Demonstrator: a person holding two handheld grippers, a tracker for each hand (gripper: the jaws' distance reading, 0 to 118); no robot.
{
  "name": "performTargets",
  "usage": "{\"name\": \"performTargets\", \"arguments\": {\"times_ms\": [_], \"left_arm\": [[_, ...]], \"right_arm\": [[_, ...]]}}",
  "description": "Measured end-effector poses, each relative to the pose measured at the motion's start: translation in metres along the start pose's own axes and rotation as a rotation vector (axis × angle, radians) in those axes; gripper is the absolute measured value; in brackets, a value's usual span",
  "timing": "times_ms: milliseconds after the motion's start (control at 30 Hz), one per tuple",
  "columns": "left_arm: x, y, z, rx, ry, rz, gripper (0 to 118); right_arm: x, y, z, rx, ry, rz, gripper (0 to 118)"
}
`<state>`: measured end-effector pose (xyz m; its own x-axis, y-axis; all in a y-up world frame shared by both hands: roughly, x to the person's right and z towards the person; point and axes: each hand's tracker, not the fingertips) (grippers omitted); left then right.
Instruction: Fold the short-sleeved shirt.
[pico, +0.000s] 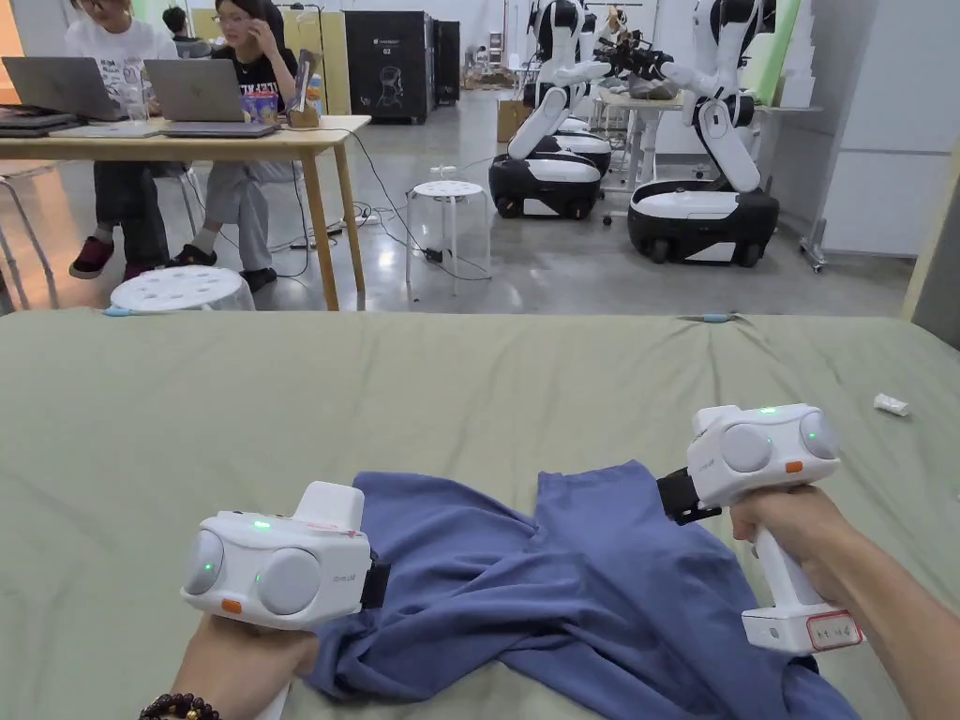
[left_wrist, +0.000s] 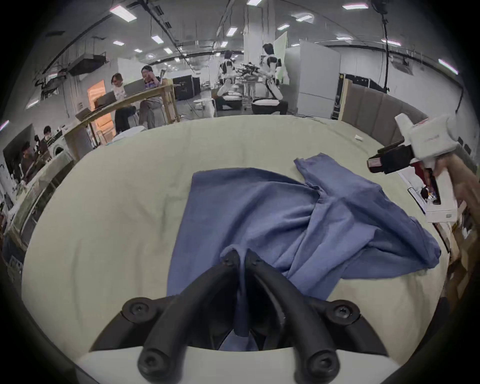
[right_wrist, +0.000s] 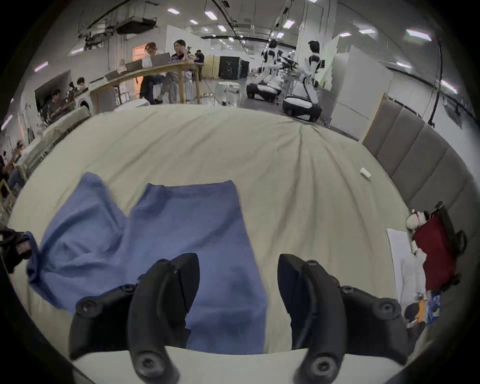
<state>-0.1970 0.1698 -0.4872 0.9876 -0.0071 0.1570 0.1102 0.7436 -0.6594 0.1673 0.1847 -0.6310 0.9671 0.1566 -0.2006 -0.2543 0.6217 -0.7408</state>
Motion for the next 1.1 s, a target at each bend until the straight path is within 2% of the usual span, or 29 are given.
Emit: {"name": "performTargets", "arguments": {"times_ms": [133,400,467,500,533,567,600,667,767,900,1100], "left_arm": [[0.001,-0.002,-0.004,0.001,-0.011,0.006,2],[-0.012,-0.005,-0.004,-0.007,-0.014,0.032,2],[-0.014,-0.005,-0.002,-0.005,-0.007,0.032,2],[-0.015,-0.005,-0.001,-0.004,-0.004,0.031,2],[-0.017,-0.005,0.000,-0.002,0.001,0.033,2],[-0.018,-0.006,0.000,-0.001,0.004,0.034,2],[-0.020,-0.006,0.001,-0.001,0.004,0.034,2],[-0.022,-0.007,0.003,-0.001,0.010,0.042,2],[-0.021,-0.006,0.014,0.008,0.017,0.050,2],[-0.022,0.004,0.038,0.044,0.033,0.051,2],[-0.030,0.056,0.081,0.153,0.077,0.049,2]], "right_arm": [[0.005,0.001,-0.038,-0.059,0.025,-0.011,68],[-0.005,-0.006,-0.062,-0.122,0.010,-0.010,67],[-0.002,-0.005,-0.074,-0.144,0.050,-0.050,52],[-0.002,-0.004,-0.070,-0.144,0.059,-0.068,37],[-0.003,-0.004,-0.067,-0.137,0.054,-0.060,4],[-0.008,-0.004,-0.061,-0.119,0.015,-0.019,1],[-0.014,-0.005,-0.054,-0.109,-0.001,0.029,1],[-0.020,-0.008,-0.043,-0.112,0.001,0.053,1],[-0.023,-0.008,-0.017,-0.024,0.001,0.030,1],[-0.024,0.001,0.037,0.128,0.004,0.041,1],[-0.025,0.040,0.133,0.385,-0.096,0.097,1]]}}
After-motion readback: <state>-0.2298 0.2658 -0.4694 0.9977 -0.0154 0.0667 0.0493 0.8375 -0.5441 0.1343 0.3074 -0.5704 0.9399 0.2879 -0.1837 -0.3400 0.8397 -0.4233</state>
